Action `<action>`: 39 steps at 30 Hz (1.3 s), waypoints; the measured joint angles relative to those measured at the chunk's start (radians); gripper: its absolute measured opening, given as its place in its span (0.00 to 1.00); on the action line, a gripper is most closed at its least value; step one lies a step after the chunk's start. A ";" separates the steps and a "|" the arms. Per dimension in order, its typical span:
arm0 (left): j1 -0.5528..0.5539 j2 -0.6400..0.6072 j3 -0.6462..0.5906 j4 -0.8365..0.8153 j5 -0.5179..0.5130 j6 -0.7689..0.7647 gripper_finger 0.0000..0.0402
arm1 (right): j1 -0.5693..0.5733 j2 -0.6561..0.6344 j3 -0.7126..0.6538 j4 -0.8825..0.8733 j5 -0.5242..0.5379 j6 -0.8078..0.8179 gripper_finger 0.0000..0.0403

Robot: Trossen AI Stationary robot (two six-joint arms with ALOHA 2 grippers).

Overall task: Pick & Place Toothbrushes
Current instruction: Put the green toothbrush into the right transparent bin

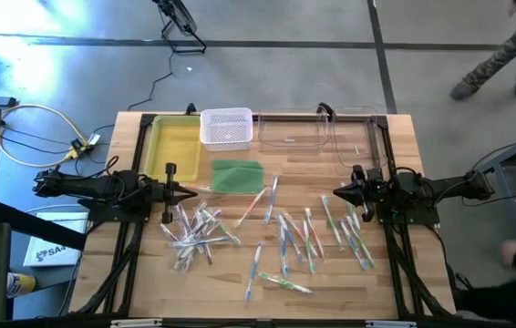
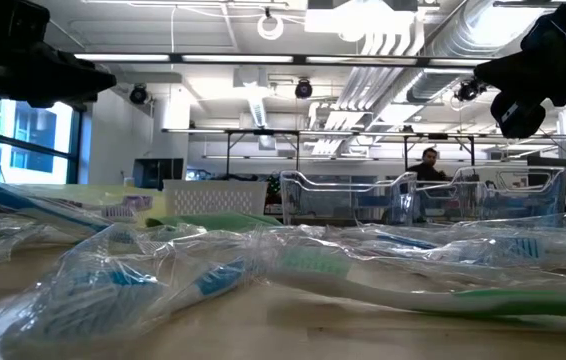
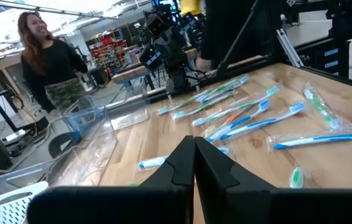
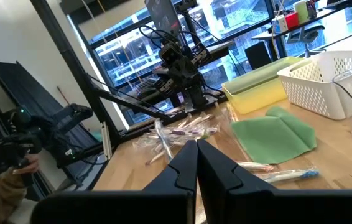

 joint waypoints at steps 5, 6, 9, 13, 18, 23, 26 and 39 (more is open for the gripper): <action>0.000 0.000 0.000 0.000 0.000 0.000 0.01 | 0.000 0.000 0.000 0.001 0.000 0.000 0.01; 0.000 0.000 0.000 0.000 0.000 0.000 0.01 | 0.000 0.000 0.000 0.001 0.000 0.000 0.01; 0.000 0.000 0.000 0.000 0.000 0.000 0.01 | 0.000 0.000 0.000 0.001 0.000 0.000 0.01; 0.000 0.000 0.000 0.000 0.000 0.019 0.01 | 0.000 0.000 0.000 0.001 0.000 0.000 0.01; 0.000 0.000 0.000 0.000 -0.020 0.069 0.01 | 0.000 0.000 0.000 0.001 0.000 0.000 0.01; 0.000 0.000 0.000 0.003 -0.035 0.070 0.01 | 0.000 0.000 0.000 0.001 0.001 -0.001 0.01; 0.000 0.000 0.000 0.003 -0.035 0.077 0.01 | 0.000 0.000 0.000 -0.001 0.002 -0.001 0.01; 0.000 0.000 0.000 0.003 -0.037 0.113 0.01 | 0.000 0.000 0.000 -0.003 0.000 -0.001 0.01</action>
